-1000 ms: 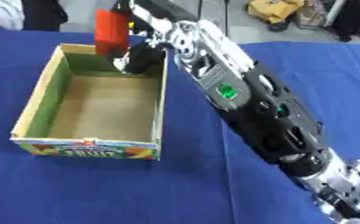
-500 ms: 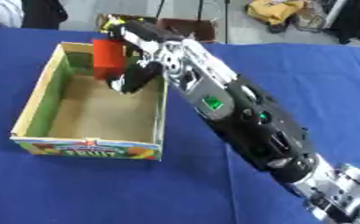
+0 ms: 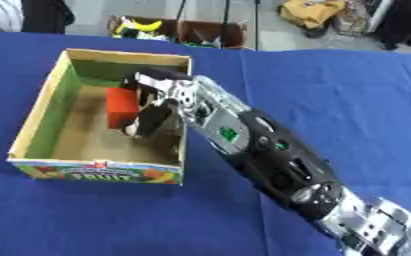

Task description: Pick up objects on the table and place them in the box.

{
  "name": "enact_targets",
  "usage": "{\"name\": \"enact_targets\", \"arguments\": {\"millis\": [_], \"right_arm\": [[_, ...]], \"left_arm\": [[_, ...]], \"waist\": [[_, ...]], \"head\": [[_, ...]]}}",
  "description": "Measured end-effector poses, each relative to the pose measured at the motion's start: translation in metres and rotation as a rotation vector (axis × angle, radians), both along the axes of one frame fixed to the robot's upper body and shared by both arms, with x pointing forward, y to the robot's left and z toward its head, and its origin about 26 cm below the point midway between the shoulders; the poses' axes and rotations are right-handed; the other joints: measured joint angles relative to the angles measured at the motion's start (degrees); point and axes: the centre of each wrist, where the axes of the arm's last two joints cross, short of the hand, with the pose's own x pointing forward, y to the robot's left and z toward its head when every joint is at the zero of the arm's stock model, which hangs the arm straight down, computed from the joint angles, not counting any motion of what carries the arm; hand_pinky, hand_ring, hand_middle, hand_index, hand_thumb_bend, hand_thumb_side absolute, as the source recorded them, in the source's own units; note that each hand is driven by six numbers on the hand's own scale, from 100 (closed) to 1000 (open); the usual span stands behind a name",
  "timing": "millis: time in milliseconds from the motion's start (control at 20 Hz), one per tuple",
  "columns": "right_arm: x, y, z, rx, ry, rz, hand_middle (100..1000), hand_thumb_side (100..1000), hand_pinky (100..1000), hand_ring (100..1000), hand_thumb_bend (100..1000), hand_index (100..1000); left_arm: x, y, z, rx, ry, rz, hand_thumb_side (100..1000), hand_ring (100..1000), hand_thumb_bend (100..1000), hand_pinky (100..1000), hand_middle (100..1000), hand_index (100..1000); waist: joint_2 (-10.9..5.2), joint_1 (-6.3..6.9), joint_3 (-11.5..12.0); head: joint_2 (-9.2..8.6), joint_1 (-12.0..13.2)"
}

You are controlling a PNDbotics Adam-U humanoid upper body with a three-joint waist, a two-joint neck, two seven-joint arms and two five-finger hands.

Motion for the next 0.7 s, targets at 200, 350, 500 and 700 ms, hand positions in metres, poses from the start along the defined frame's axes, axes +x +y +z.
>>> {"name": "enact_targets", "arguments": {"millis": [200, 350, 500, 700], "right_arm": [[0.001, 0.001, -0.002, -0.004, 0.001, 0.017, 674, 347, 701, 874, 310, 736], [0.001, 0.001, -0.002, -0.024, 0.016, 0.052, 764, 448, 740, 914, 507, 812], [-0.002, 0.001, 0.003, -0.039, 0.015, 0.081, 838, 590, 771, 952, 694, 868], [-0.010, -0.005, 0.018, -0.043, -0.037, 0.090, 843, 665, 777, 960, 739, 874]], "left_arm": [[0.000, 0.000, 0.001, -0.010, -0.024, -0.025, 1000, 564, 100, 479, 565, 695], [0.000, -0.001, 0.001, -0.024, -0.044, -0.041, 1000, 565, 100, 484, 565, 693], [0.000, -0.001, 0.001, -0.048, -0.067, -0.061, 1000, 561, 100, 488, 561, 688], [0.000, 0.000, 0.000, -0.078, -0.092, -0.091, 1000, 562, 100, 491, 563, 688]], "waist": [[0.01, 0.18, -0.24], [0.01, 0.18, -0.39], [0.01, 0.18, -0.74], [-0.09, 0.19, -1.23]], "head": [[-0.01, -0.01], [0.00, -0.01], [0.03, -0.03], [0.23, -0.02]]}}
